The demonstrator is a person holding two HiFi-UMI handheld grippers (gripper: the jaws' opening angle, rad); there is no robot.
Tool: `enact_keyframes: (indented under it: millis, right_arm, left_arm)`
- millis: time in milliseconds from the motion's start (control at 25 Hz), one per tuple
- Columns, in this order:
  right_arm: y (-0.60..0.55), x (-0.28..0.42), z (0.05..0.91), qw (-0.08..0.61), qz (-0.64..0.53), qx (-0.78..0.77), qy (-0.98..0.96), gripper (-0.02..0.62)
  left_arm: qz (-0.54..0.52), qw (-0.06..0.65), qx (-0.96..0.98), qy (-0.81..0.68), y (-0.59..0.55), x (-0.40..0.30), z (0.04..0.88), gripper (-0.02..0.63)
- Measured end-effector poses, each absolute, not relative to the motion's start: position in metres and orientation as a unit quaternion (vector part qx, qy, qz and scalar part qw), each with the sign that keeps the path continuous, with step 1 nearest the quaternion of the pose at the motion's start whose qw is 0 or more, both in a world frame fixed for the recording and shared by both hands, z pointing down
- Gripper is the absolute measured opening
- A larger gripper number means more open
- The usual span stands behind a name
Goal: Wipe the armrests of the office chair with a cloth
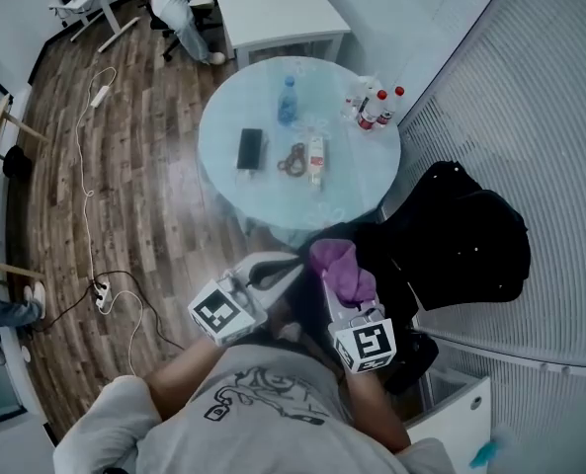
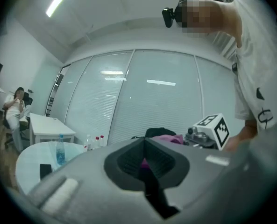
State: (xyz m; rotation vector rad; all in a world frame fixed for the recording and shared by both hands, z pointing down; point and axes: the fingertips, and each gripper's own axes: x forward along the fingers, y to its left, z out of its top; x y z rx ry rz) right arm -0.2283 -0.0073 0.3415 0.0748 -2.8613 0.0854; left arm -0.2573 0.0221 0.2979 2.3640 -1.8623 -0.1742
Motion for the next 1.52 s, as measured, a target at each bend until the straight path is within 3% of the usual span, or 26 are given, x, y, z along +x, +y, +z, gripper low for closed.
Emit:
enact_keyframes:
  millis: [600, 1520]
  right_arm:
    - [0.034, -0.195, 0.229, 0.063, -0.009, 0.02, -0.998, 0.029]
    - [0.037, -0.192, 0.219, 0.06, -0.015, 0.019, -0.998, 0.029]
  left_arm:
    - [-0.059, 0.018, 0.777, -0.626, 0.05, -0.23, 0.217, 0.002]
    - [-0.069, 0.019, 0.776, -0.627, 0.052, -0.228, 0.205, 0.002]
